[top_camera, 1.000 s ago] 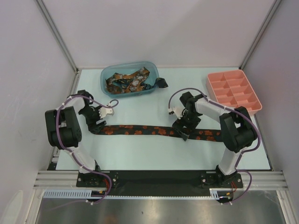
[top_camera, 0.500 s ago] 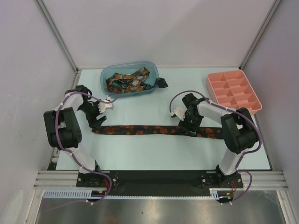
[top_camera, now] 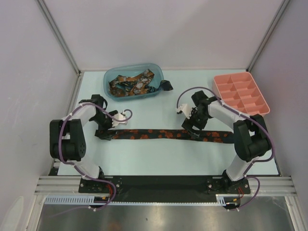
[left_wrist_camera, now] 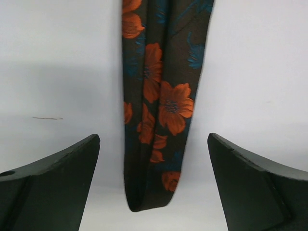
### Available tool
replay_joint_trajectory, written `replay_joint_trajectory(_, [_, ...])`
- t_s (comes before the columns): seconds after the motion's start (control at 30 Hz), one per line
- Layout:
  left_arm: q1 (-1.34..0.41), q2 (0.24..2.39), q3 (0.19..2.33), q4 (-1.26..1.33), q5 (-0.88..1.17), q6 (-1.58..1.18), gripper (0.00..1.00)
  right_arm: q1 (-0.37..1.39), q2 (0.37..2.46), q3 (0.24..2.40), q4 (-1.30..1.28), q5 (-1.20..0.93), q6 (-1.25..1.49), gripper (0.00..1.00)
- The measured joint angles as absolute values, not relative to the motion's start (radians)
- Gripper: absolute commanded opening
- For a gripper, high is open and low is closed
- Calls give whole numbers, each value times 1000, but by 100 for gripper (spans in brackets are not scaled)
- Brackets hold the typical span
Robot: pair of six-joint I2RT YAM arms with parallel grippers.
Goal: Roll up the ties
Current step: Flatten out the tie at the center of the board, then roll the tie at the center of the board.
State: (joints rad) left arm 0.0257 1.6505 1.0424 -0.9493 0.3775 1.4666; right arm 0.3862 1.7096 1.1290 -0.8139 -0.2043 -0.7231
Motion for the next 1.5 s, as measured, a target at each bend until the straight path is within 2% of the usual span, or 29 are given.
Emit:
replay_joint_trajectory(0.1, [15,1672,1043,-900,370,1472,84,377,1701,1201,-820,-306,-672,88])
replay_joint_trajectory(0.13, [10,1684,1043,-886,368,1477,74,375,1702,1229,-814,-342,-647,84])
replay_joint_trajectory(0.23, [-7,1722,1044,-859,363,1478,56,376,1720,1308,-791,-451,-542,81])
replay_joint_trajectory(0.4, [-17,1738,1071,-850,374,1477,49,390,1822,1406,-695,-603,-329,75])
replay_joint_trajectory(0.53, [-17,1739,1086,-876,396,1477,47,424,1886,1420,-649,-659,-227,71])
replay_joint_trajectory(0.6, [-17,1739,1103,-900,409,1475,42,446,1900,1420,-638,-676,-192,70])
replay_joint_trajectory(0.7, [-18,1739,1124,-922,427,1461,26,475,1906,1420,-606,-696,-153,68])
replay_joint_trajectory(0.73, [-18,1739,1130,-928,432,1452,26,484,1906,1420,-591,-699,-139,70])
replay_joint_trajectory(0.77, [-18,1739,1134,-931,434,1441,37,496,1909,1422,-575,-701,-126,72])
replay_joint_trajectory(0.8, [-18,1739,1137,-931,434,1436,53,508,1914,1427,-561,-701,-113,74])
replay_joint_trajectory(0.83, [-18,1739,1139,-931,436,1430,75,519,1923,1436,-548,-699,-104,77])
replay_joint_trajectory(0.9, [-17,1736,1138,-933,449,1420,95,545,1950,1458,-521,-681,-97,77])
replay_joint_trajectory(0.93, [-17,1732,1133,-933,453,1427,100,557,1960,1466,-510,-675,-97,77])
replay_joint_trajectory(1.17, [-32,1669,1041,-898,471,1446,97,639,2069,1540,-461,-665,-73,73])
replay_joint_trajectory(1.37, [-54,1686,1040,-841,460,1476,81,653,2159,1602,-422,-693,-34,74])
replay_joint_trajectory(1.5, [-73,1721,1040,-823,447,1500,63,652,2192,1620,-400,-727,-21,75])
